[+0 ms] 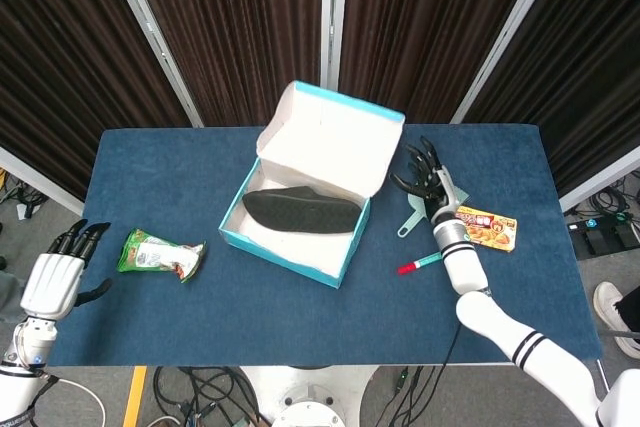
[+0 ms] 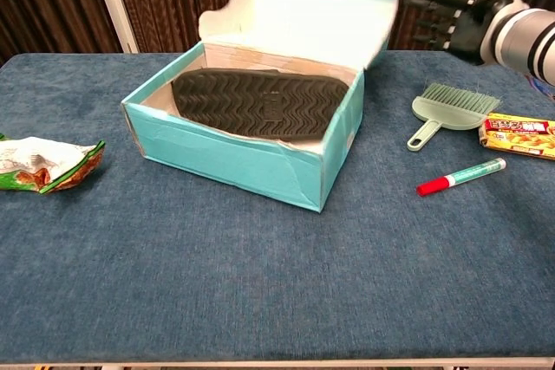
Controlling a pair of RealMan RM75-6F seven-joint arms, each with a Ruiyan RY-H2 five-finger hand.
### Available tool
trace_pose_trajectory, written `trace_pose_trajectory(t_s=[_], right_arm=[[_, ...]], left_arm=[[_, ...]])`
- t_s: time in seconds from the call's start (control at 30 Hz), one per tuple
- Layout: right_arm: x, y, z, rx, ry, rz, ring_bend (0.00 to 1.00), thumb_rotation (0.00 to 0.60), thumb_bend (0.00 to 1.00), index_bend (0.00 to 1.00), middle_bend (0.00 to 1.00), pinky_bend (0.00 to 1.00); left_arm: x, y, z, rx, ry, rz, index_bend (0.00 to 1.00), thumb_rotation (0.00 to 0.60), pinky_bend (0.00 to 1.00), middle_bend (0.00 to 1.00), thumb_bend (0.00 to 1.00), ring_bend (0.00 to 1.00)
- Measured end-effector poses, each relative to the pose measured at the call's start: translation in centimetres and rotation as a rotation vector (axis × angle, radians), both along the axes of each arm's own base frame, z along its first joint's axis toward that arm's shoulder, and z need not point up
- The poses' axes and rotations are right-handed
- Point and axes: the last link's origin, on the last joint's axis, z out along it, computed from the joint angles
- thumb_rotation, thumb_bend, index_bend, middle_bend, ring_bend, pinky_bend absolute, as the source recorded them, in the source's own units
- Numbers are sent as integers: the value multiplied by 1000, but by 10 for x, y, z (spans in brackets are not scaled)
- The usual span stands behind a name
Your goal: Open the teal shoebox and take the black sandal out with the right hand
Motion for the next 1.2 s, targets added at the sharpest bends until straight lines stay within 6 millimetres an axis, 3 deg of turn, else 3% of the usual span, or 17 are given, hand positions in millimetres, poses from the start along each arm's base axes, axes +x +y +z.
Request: trace_pose_trajectory(t_s=[0.23, 0.4, 0.83, 1.03, 1.2], right_arm=[[4, 14, 17, -248, 201, 83, 0, 600, 0, 0, 83, 0], [17, 24, 6, -253, 381, 220, 0, 600, 10, 0, 136, 18], [74, 18, -27, -166, 834, 598, 0, 600, 23, 3, 171, 66], [102, 14, -40, -152, 1010, 747, 65, 600, 25, 91, 193, 136], [121, 7, -55, -120, 1173, 848, 67, 600, 26, 94, 195, 140]], left_arm=[[1, 0, 0, 2, -5, -6, 100, 600, 246, 151, 179, 74], [2, -1, 0, 6, -8, -9, 100, 600, 246, 152, 179, 74], [1, -1, 4, 11, -27, -3, 100, 600, 246, 152, 179, 74], [-1, 0, 8, 15, -31, -3, 100, 600, 246, 151, 179, 74], [-2, 0, 11, 24, -34, -4, 99, 600, 246, 151, 179, 74]])
